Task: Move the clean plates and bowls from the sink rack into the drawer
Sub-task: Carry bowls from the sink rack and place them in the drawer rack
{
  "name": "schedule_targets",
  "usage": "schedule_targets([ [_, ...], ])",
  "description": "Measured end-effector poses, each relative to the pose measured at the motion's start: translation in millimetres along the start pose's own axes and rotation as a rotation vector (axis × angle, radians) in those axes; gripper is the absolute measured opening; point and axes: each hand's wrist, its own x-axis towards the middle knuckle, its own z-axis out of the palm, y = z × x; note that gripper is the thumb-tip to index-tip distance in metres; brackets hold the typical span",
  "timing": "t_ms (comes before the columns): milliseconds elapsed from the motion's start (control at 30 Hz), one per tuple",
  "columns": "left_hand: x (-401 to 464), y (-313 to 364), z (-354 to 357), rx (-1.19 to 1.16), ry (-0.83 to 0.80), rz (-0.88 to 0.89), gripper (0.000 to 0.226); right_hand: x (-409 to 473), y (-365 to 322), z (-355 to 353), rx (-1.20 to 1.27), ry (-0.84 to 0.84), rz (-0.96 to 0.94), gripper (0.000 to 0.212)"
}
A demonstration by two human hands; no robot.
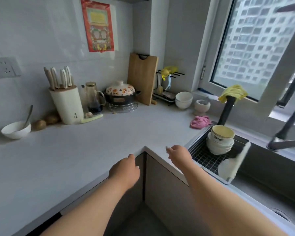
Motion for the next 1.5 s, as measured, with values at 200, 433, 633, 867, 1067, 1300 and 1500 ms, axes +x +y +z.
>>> schedule_targets([
  [200,26.0,52.6,18.2,-0.022,-0.061,0.078,0.037,31.0,52.9,-52.8,-0.037,0.152,0.054,0.04],
  [433,80.0,114.8,39.5,-0.018,-0.084,0.077,0.038,98.0,103.6,-107.8,-0.094,0.284,0.104,0.039],
  [633,130.9,173.5,70.9,-0.028,-0.109,0.091,0.044,152.4,150.3,-153.7,-0.089,0.315,0.176,0.032],
  [867,174.3,215.9,95.3,-0.04,-0.123,0.093,0.041,208.1,196.3,-177.4,-0.352,0.263,0.093,0.045],
  [1067,190.6,227.8,107.3,-0.015,-0.167,0.066,0.04,238.5,212.2,-175.1,-0.564,0.054,0.103,0.031],
  [1300,195.1,231.5,112.1,0.007,-0.187,0.083,0.041,248.5,212.0,-181.9,-0.575,0.021,0.186,0.03],
  [1500,196.1,227.2,113.6,0.01,-0.182,0.073,0.044,250.4,209.6,-183.5,-0.45,0.34,0.006,0.024],
])
